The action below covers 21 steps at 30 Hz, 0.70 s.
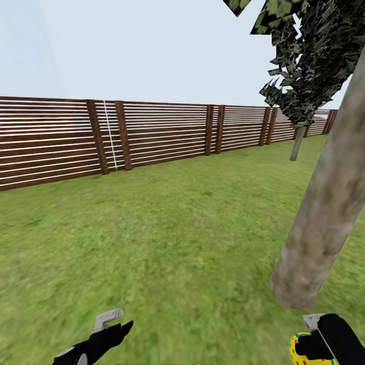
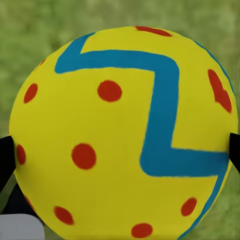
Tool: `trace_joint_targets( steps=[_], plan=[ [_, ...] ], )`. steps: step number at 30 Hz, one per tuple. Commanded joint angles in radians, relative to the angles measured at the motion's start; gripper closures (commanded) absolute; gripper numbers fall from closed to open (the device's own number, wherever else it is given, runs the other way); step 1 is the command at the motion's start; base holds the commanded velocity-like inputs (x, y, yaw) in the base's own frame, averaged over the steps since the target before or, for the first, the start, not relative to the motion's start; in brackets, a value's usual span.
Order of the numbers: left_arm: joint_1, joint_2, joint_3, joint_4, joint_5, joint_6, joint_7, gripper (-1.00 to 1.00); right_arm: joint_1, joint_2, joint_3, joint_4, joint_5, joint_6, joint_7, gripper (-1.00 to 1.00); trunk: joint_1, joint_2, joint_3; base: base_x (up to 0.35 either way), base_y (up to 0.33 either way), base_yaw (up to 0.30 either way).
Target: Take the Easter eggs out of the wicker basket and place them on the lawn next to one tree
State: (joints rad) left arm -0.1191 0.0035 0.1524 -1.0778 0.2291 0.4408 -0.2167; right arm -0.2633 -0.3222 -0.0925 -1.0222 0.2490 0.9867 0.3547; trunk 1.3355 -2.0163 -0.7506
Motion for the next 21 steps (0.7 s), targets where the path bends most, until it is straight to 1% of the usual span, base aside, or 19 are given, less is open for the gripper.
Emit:
trace_joint_targets(
  steps=[1, 3, 5, 7, 21],
  plan=[
    [-0.001, 0.000, 0.001, 0.000, 0.006, 0.008, -0.003, -1.00, -0.001, 0.000, -0.002, -0.001, 0.010, 0.003, 0.010, 1.00, 0.004, -0.008, -0.004, 0.000, 0.000, 0.000],
    [-0.001, -0.003, 0.001, 0.012, 0.007, 0.007, -0.003, -1.00, -0.001, 0.000, -0.002, -0.001, 0.010, 0.003, 0.010, 1.00, 0.011, -0.022, -0.011, 0.000, 0.000, 0.000],
    [-0.001, -0.018, 0.002, 0.017, 0.004, 0.007, -0.003, -1.00, -0.001, 0.000, -0.003, -0.001, 0.010, 0.003, 0.010, 1.00, 0.019, -0.036, -0.017, 0.000, 0.000, 0.000],
    [-0.001, -0.025, 0.003, 0.018, 0.001, 0.007, -0.003, -1.00, -0.001, 0.000, -0.002, -0.001, 0.010, 0.003, 0.010, 1.00, 0.027, -0.050, -0.023, 0.000, 0.000, 0.000],
    [-0.001, -0.027, 0.004, 0.018, -0.002, 0.007, -0.003, -1.00, -0.001, 0.000, -0.001, -0.001, 0.010, 0.004, 0.010, 1.00, 0.080, -0.148, -0.067, 0.000, 0.000, 0.000]
  ],
)
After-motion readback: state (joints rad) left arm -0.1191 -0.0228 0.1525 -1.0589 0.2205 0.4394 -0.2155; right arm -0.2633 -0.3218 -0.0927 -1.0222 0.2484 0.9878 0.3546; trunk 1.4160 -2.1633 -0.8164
